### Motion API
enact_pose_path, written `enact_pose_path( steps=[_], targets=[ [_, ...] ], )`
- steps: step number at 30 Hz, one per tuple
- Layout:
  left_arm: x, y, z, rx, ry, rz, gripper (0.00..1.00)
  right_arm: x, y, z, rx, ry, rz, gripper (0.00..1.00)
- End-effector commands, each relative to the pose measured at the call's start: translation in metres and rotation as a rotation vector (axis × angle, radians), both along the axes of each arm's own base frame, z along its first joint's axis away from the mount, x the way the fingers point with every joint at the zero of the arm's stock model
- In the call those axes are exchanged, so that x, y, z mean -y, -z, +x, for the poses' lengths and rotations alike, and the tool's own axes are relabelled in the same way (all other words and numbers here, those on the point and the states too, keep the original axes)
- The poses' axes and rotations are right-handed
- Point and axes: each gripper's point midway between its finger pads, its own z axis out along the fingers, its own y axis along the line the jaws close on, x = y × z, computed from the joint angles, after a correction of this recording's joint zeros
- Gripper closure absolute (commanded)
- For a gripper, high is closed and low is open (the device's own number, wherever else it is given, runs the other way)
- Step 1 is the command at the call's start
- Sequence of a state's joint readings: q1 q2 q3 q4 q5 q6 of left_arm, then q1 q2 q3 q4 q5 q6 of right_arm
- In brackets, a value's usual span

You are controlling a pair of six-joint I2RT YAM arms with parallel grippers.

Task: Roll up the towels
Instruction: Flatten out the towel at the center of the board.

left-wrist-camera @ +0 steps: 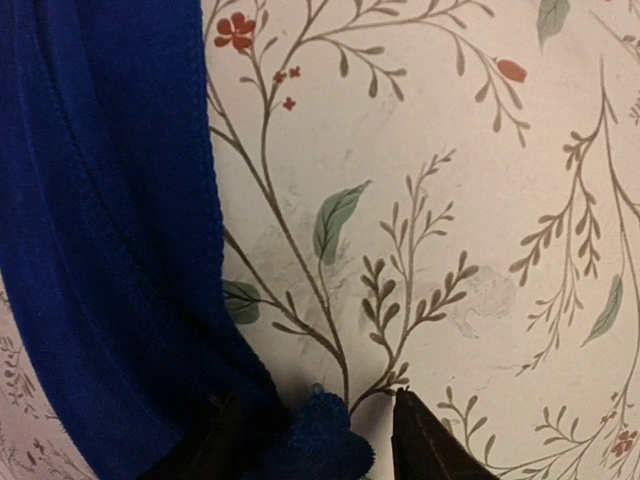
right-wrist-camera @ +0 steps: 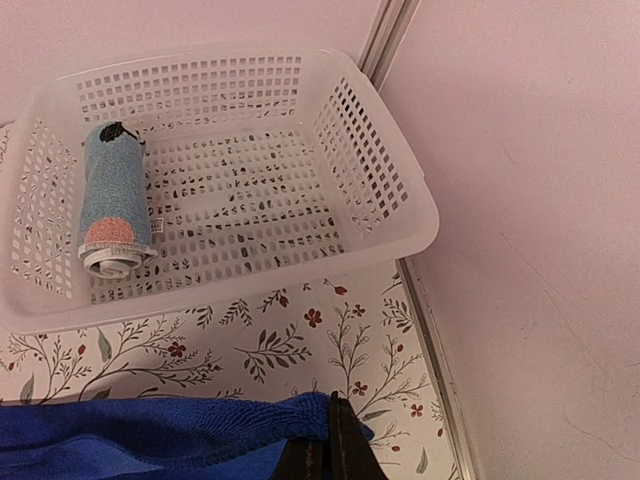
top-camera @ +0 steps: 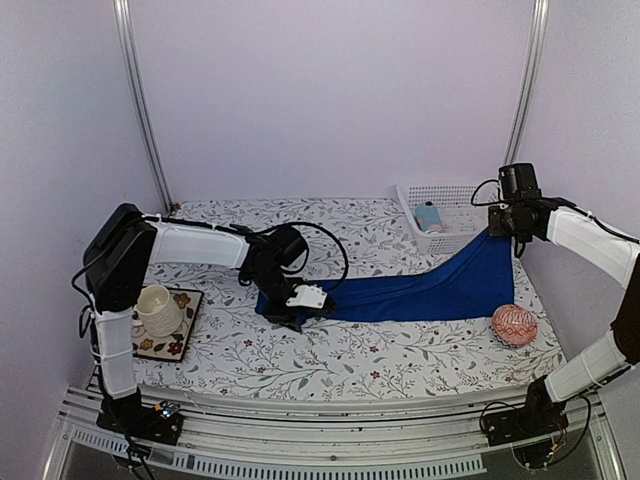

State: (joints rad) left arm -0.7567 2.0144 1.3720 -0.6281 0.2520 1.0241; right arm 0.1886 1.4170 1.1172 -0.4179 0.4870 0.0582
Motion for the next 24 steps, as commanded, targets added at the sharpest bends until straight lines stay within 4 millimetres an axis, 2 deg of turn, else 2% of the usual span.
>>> enact_pose_path(
  steps=[1,6,9,22,23,24],
  targets=[
    [-0.002,0.003,-0.008,-0.077,0.014,0.001,0.52,-0.003,-0.014,-0.002,0.047,-0.010,0.005,0.95],
    [-0.002,0.004,-0.007,-0.093,-0.001,0.021,0.58,-0.005,-0.011,-0.002,0.045,-0.018,0.007,0.95],
    [-0.003,0.005,-0.006,-0.088,-0.008,0.029,0.65,-0.006,-0.009,-0.001,0.037,-0.020,0.005,0.95],
    [-0.003,-0.008,-0.004,-0.060,-0.029,0.022,0.72,-0.008,-0.010,0.000,0.040,-0.030,0.009,0.95],
    [-0.003,-0.008,-0.005,-0.061,-0.030,0.023,0.77,-0.008,-0.009,0.000,0.038,-0.031,0.008,0.95],
    [-0.003,-0.008,-0.005,-0.062,-0.027,0.024,0.95,-0.008,-0.009,0.000,0.036,-0.032,0.009,0.95]
  ],
)
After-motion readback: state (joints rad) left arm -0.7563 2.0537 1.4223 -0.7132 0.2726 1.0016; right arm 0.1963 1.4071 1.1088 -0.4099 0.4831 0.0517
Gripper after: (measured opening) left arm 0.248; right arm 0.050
